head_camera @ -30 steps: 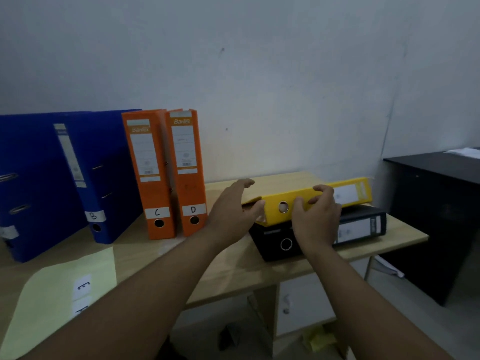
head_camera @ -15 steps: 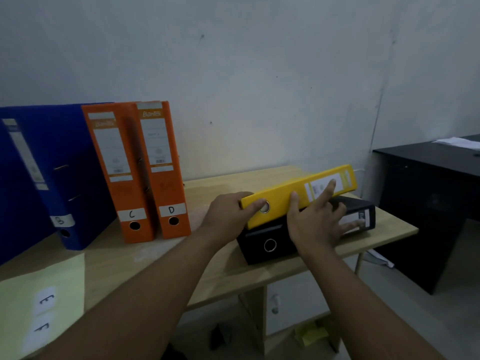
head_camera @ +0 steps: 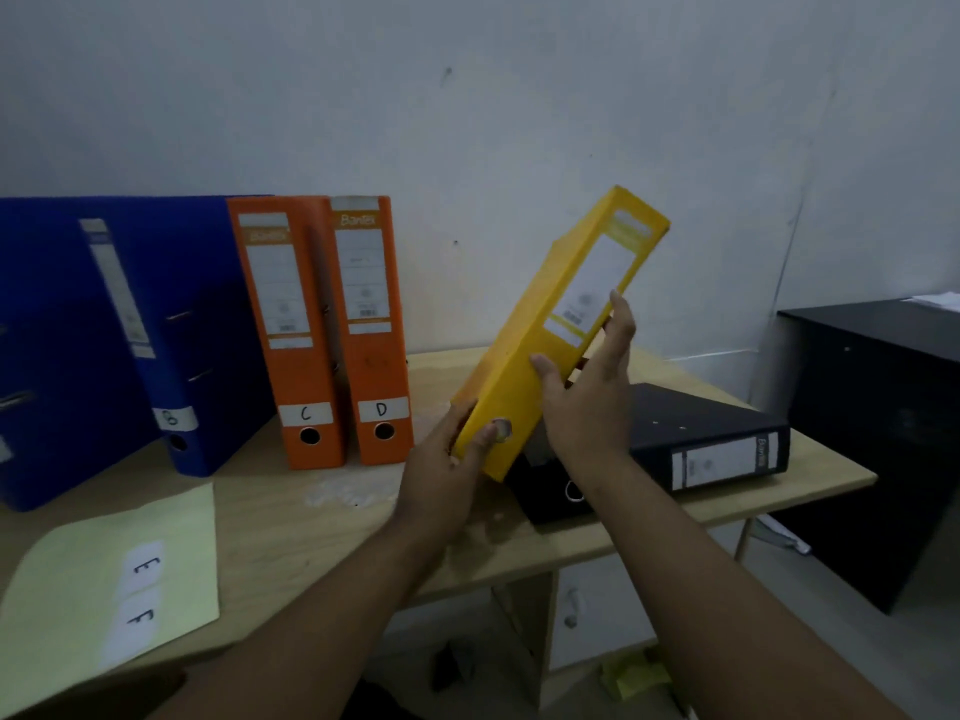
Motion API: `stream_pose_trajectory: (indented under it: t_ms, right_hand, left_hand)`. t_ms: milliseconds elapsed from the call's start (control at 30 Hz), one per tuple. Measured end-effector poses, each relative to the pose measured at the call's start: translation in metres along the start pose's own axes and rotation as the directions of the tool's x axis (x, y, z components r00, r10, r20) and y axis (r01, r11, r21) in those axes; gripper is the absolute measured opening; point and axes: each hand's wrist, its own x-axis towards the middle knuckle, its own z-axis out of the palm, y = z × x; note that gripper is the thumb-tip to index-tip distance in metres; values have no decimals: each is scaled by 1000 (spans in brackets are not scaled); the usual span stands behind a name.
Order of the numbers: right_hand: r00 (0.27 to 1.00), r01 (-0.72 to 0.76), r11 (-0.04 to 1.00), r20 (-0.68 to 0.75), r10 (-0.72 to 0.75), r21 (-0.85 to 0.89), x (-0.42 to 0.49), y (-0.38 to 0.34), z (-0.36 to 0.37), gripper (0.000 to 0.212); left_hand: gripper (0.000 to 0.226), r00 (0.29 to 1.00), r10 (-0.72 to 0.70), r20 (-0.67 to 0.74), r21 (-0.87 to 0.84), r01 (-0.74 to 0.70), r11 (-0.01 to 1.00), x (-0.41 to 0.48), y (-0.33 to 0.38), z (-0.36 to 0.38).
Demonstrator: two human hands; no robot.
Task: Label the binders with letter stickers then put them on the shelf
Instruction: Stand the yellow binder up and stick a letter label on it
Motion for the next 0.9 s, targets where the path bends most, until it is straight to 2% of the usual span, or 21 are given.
stream_pose_trajectory:
  t_ms: [167,500,700,900]
  right_hand:
    - [977,94,995,189,-99,39,-12,2,21,100]
    - [984,-61,998,170,61,-8,-31,0,35,105]
    - [971,-10,994,236,37,-112,-35,-10,45,103]
    - [945,46,968,326,38,-246,-43,-22,54,96]
  left_hand:
    - [59,993,-67,99,-79,74,994,-7,-10,-20]
    - [54,986,-123,109,-80,132,988,4,-27,-21]
    - [49,971,-183,156,-128,204,971,7,-27,-28]
    - [46,959,-193,206,-61,209,976,8,-26,-34]
